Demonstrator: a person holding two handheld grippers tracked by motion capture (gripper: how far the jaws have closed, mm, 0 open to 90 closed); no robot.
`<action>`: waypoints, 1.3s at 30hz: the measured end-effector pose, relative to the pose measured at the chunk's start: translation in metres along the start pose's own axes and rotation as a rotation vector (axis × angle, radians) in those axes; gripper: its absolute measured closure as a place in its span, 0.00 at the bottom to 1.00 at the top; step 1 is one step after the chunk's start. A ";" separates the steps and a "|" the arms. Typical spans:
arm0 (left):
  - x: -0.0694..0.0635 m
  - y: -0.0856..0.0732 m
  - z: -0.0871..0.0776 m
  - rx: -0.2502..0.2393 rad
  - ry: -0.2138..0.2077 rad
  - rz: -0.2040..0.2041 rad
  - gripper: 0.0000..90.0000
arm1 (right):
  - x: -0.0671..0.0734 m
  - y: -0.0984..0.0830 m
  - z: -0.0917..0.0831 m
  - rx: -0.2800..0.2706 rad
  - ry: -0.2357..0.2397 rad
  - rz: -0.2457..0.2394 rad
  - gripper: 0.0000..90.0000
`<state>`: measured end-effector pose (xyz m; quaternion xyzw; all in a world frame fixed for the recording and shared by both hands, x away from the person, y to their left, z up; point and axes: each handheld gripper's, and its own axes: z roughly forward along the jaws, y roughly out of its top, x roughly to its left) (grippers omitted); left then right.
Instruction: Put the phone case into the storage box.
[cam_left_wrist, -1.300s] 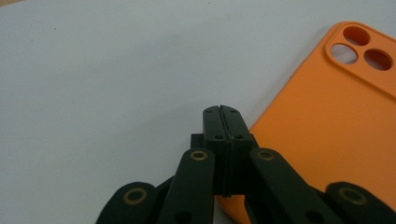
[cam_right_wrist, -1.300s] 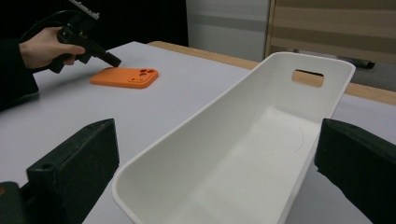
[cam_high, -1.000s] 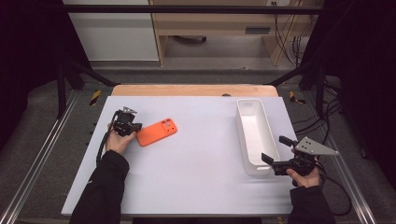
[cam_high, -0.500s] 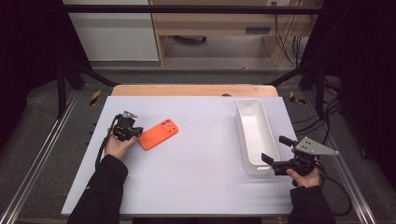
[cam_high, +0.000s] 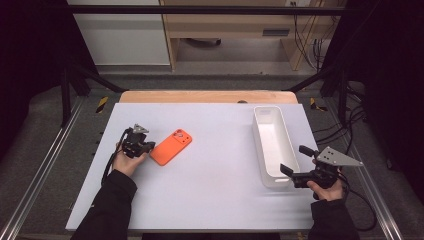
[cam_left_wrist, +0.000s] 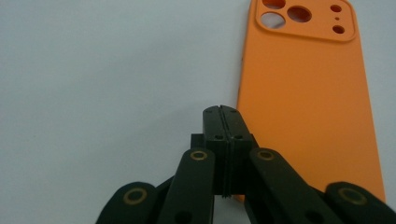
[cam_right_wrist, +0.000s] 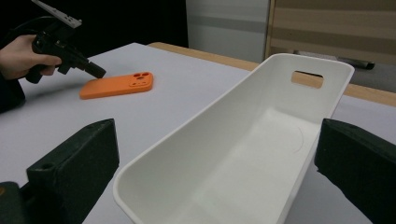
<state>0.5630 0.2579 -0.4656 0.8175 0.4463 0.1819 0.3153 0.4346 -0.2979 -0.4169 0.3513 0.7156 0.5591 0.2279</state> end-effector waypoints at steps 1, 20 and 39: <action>0.000 0.000 0.000 0.000 0.000 0.000 1.00 | 0.000 0.000 0.000 0.000 0.000 0.000 0.00; -0.019 -0.007 -0.008 -0.002 -0.012 0.044 1.00 | 0.000 0.000 0.000 0.000 0.003 -0.005 0.00; -0.022 -0.010 -0.011 -0.011 -0.023 0.048 1.00 | 0.000 0.000 0.000 -0.001 0.004 -0.004 0.00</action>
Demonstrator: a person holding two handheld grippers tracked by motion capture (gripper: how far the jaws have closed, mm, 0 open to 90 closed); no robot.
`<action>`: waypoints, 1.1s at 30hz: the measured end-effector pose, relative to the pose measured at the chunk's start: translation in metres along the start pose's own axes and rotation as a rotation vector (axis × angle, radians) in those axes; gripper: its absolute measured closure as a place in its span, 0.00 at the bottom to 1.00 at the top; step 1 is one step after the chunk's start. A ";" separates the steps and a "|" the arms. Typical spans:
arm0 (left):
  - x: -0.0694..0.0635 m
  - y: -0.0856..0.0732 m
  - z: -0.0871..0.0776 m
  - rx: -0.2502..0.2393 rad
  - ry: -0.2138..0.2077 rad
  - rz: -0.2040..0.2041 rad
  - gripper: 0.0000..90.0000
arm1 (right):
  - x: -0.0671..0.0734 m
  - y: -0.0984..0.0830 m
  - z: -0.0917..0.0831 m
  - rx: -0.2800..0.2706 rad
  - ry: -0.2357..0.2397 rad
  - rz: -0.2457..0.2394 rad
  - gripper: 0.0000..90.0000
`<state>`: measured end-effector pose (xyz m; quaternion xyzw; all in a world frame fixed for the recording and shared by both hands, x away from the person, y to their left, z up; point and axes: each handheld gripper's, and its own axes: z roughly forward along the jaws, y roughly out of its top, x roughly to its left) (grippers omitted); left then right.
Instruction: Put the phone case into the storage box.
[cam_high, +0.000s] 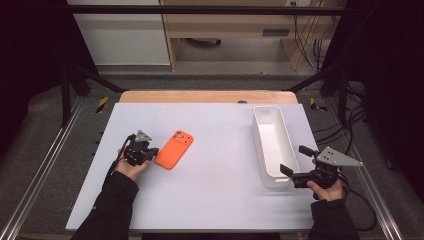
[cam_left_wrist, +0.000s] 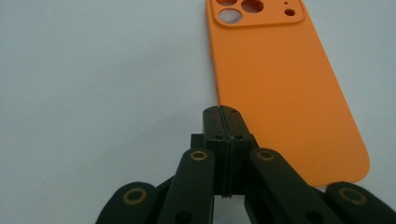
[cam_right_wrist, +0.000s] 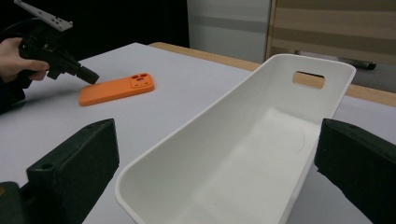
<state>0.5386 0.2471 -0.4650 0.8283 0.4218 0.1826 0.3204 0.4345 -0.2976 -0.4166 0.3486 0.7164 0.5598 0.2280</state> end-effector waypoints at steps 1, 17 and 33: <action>0.001 0.000 -0.001 -0.001 0.000 0.000 0.99 | 0.000 0.000 0.000 0.000 -0.001 0.002 0.00; 0.006 0.006 -0.030 -0.121 -0.013 -0.024 0.70 | 0.000 0.000 -0.001 -0.004 -0.002 0.005 0.00; -0.007 0.024 -0.066 -0.237 -0.055 -0.005 0.37 | 0.000 0.000 -0.002 -0.005 -0.002 0.008 0.00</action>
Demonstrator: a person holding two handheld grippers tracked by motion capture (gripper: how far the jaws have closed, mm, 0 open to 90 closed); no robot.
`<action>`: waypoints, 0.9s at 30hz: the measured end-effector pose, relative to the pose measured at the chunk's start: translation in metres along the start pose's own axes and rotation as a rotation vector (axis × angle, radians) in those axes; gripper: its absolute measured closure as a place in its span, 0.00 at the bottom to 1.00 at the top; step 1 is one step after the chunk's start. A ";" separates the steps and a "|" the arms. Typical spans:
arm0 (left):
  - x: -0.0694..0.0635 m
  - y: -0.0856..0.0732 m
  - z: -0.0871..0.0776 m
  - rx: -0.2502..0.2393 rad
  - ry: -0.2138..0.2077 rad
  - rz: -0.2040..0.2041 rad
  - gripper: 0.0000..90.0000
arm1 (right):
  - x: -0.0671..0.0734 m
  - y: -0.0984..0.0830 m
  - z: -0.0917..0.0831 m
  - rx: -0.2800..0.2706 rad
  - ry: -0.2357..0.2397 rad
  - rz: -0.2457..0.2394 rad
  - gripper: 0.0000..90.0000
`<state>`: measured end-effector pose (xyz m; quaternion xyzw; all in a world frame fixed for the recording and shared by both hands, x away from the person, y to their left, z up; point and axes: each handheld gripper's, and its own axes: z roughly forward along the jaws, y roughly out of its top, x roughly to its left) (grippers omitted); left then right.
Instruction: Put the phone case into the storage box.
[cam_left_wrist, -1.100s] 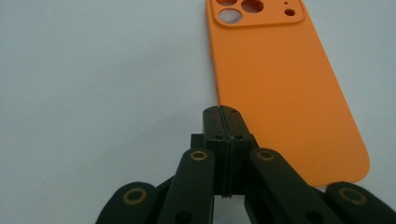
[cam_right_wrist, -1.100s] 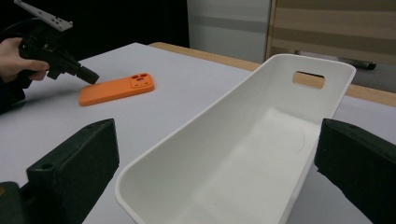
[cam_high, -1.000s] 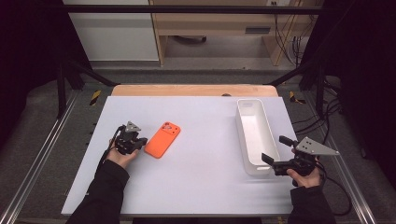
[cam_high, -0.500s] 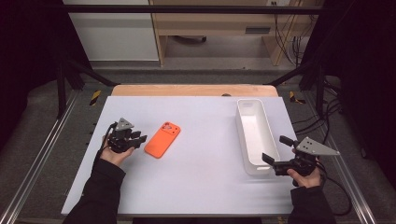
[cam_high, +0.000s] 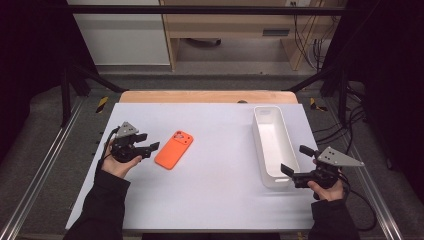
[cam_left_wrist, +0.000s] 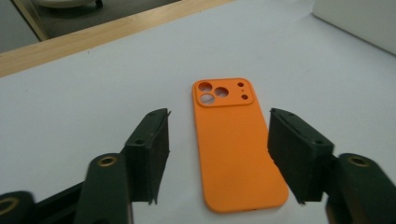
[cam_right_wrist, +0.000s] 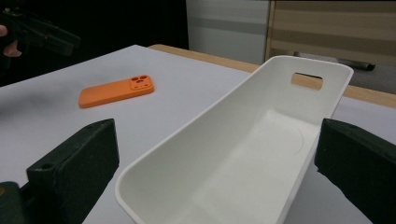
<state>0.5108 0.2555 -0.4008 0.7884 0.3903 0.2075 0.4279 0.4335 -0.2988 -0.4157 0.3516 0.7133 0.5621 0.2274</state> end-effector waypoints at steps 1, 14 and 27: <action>-0.001 0.001 -0.001 -0.010 0.000 0.005 0.34 | 0.000 0.000 0.000 -0.001 0.001 0.000 0.00; -0.014 0.015 -0.015 -0.060 0.000 0.000 0.05 | -0.001 0.000 -0.001 -0.009 -0.002 -0.004 0.00; -0.016 0.028 -0.013 -0.049 -0.022 0.013 0.00 | -0.002 0.000 -0.003 -0.014 0.000 0.002 0.00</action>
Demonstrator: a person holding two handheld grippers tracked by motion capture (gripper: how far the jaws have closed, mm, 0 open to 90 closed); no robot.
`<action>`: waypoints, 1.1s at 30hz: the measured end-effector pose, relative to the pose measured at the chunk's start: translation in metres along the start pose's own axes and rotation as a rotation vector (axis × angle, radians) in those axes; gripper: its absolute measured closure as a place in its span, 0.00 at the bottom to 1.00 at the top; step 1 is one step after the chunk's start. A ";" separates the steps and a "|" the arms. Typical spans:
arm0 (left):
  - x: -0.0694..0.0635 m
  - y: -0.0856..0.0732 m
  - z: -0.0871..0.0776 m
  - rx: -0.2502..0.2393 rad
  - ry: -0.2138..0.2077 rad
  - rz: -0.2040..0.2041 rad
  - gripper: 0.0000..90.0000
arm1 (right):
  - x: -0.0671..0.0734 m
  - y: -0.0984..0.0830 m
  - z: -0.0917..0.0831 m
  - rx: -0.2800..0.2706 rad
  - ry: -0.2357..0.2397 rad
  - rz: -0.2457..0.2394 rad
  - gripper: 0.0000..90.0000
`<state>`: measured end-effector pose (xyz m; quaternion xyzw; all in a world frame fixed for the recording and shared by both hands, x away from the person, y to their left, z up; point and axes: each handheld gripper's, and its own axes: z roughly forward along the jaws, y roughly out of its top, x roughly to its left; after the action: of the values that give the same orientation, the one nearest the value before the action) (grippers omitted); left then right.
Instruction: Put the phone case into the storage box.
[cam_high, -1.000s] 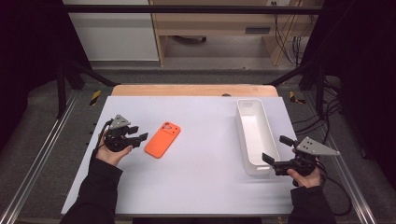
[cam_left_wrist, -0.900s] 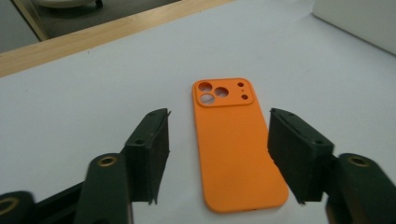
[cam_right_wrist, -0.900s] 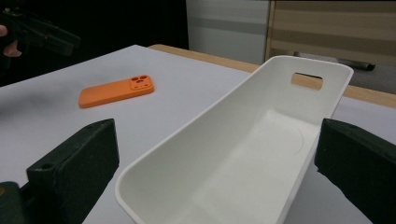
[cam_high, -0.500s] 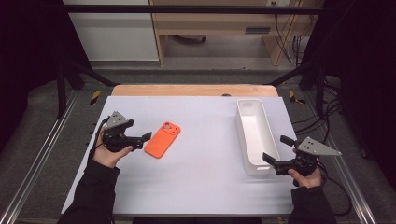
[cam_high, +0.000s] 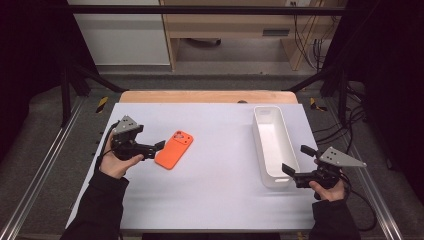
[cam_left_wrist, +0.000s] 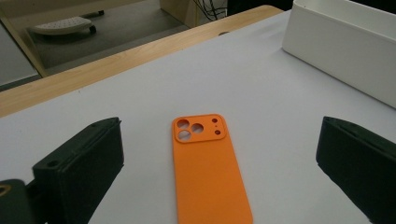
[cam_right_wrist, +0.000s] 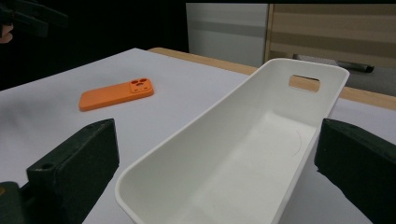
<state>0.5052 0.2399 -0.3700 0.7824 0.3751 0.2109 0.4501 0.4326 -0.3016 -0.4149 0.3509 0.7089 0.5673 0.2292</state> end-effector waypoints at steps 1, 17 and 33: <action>0.000 0.000 0.000 0.000 0.000 0.000 0.00 | 0.000 0.000 0.000 0.001 0.003 0.001 0.00; 0.011 0.005 0.033 0.076 0.012 -0.013 0.00 | -0.001 -0.001 0.001 0.009 -0.004 0.000 0.00; 0.013 0.006 0.065 0.134 0.009 -0.021 0.00 | 0.000 -0.001 0.001 0.008 -0.004 -0.002 0.00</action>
<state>0.5592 0.2126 -0.3984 0.8057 0.3987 0.1842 0.3974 0.4332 -0.3010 -0.4159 0.3522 0.7111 0.5636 0.2295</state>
